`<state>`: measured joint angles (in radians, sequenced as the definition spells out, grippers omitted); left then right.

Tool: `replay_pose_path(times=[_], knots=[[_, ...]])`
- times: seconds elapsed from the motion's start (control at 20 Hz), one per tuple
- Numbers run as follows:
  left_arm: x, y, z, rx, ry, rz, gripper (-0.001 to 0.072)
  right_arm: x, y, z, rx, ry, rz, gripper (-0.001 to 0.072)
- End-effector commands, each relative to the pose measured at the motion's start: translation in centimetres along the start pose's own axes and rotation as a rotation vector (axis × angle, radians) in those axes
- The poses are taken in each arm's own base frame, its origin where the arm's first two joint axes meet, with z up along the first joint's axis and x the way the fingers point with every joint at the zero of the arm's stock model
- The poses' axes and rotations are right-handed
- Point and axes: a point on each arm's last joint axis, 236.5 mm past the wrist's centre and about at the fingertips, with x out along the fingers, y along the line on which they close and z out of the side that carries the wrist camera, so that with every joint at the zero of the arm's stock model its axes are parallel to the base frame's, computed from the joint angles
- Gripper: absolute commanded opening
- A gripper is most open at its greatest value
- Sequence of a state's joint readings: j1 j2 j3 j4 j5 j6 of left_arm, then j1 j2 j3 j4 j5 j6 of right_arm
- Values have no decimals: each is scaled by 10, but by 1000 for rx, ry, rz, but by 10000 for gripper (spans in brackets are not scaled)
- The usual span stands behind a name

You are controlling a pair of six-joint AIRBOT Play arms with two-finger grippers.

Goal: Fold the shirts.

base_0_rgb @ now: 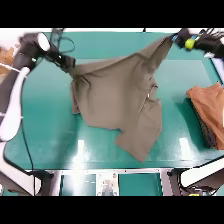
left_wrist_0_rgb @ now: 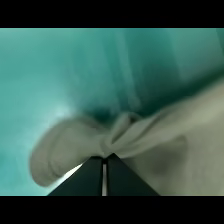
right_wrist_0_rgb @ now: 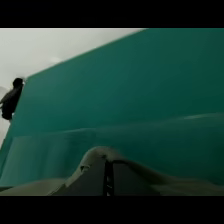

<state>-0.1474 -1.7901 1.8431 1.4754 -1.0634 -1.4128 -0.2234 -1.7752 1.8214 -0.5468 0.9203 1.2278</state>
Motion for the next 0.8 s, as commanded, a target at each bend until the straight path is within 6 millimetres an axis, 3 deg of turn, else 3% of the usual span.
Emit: replay_pose_path(times=[0.0, 0.05, 0.1, 0.15, 0.3, 0.4, 0.55, 0.75], knots=[[60, 2, -26, -3, 73, -33, 27, 46, -62, -63, 129, 166, -30, 188], [56, 7, -24, 18, 72, -13, 85, 43, -66, -68, 148, 191, -27, 268], [49, 16, -22, 39, 85, 18, 391, 34, -70, -69, 157, 212, -21, 269], [36, 30, -21, 49, 111, 53, 485, 20, -73, -68, 166, 236, -12, 268], [-10, 68, -12, -109, 96, 56, 485, -33, -78, -81, 215, 368, 12, 268], [-34, 78, -29, -237, 136, -42, 485, -67, -92, -115, 241, 498, -66, 267], [-58, 84, -91, -373, 352, -190, 484, -114, -112, -176, 272, 617, -224, 267], [-61, 81, -171, -567, 516, -289, 485, -173, -131, -247, 406, 609, -359, 296]])
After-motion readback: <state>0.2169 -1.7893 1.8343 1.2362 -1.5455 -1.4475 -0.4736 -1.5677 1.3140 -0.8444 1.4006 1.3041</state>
